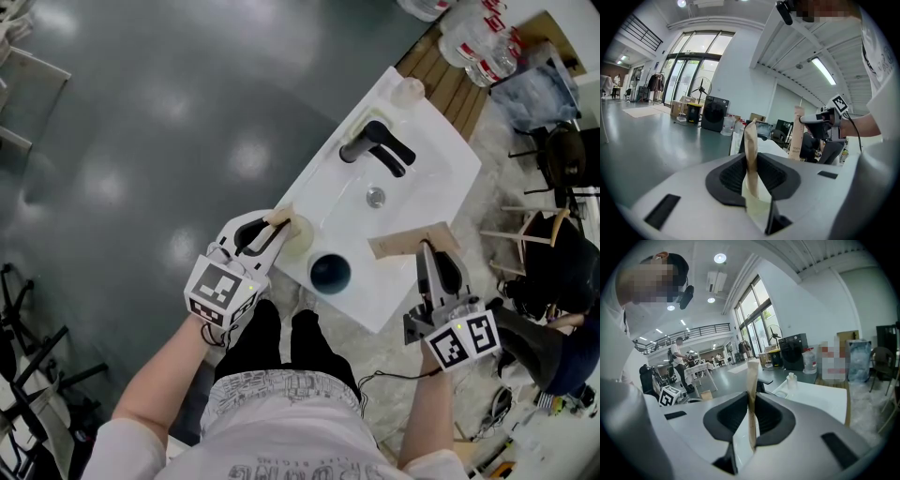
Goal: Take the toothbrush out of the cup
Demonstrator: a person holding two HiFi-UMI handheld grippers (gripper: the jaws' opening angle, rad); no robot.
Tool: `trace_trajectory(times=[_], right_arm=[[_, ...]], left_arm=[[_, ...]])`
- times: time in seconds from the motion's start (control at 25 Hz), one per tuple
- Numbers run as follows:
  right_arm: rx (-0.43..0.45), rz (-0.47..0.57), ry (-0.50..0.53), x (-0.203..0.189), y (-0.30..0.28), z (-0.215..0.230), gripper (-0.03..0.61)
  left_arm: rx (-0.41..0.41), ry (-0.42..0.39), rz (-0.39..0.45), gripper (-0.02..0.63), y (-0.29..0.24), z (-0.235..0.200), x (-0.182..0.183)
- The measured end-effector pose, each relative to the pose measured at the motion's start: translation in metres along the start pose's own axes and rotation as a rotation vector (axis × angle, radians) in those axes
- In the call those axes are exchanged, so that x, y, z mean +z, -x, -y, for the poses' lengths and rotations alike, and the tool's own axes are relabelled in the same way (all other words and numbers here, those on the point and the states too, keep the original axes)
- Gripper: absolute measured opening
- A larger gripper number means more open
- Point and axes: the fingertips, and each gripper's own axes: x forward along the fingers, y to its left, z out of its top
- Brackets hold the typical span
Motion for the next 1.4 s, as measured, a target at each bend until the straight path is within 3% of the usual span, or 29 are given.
trace_trajectory(times=[0.64, 1.4], right_arm=[[0.02, 0.041, 0.004, 0.01, 0.008, -0.005, 0.055], [0.084, 0.161, 0.013, 0.046, 0.028, -0.022, 0.055]], left_arm=[[-0.006, -0.028, 0.027, 0.072, 0.006, 0.012, 0.019], [0.029, -0.143, 0.102, 0.071, 0.031, 0.039, 0.087]])
